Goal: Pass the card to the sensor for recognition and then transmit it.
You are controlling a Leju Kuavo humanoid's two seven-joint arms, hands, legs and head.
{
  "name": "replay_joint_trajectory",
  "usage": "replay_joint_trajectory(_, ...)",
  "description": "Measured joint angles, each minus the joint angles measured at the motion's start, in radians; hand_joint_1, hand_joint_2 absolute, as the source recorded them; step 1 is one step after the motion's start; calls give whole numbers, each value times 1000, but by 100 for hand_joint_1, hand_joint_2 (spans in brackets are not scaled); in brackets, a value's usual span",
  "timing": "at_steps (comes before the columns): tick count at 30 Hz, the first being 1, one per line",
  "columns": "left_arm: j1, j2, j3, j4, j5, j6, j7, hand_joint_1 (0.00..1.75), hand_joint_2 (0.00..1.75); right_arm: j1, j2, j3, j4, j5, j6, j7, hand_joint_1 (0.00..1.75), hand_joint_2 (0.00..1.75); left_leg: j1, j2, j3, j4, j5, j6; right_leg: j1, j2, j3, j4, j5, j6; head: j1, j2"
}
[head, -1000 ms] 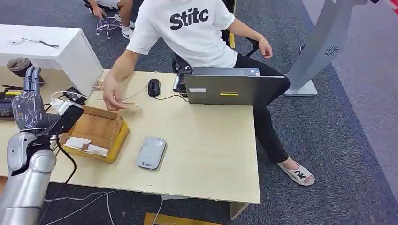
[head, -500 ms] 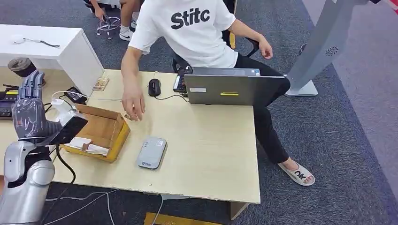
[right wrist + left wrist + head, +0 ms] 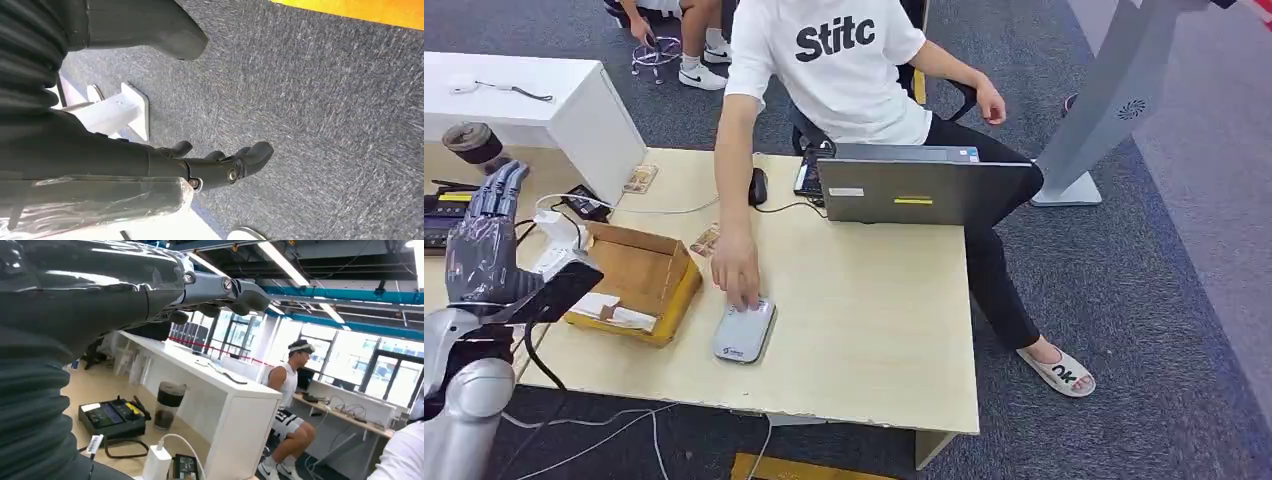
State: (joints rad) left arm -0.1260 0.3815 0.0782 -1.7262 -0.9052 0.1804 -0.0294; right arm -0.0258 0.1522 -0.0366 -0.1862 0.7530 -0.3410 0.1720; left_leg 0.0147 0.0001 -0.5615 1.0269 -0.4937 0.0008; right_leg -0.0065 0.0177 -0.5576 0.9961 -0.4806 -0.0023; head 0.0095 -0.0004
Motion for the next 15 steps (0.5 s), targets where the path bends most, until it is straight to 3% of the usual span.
replay_joint_trajectory(5, 71, 21, 0, -71, 32, -67, -8, 0, 175, 2, 3, -18, 0, -18, -4, 2, 0, 175, 0, 1, 0, 0, 0, 0, 0, 1, 0, 0, 0, 0, 0, 0)
replay_joint_trajectory(15, 221, 30, -2, -211, -51, -55, -8, 0, 175, 3, 7, -44, 0, -20, -4, 2, 0, 175, 0, 0, 0, 0, 0, 0, 0, 0, -1, 0, 0, 0, 0, 0)
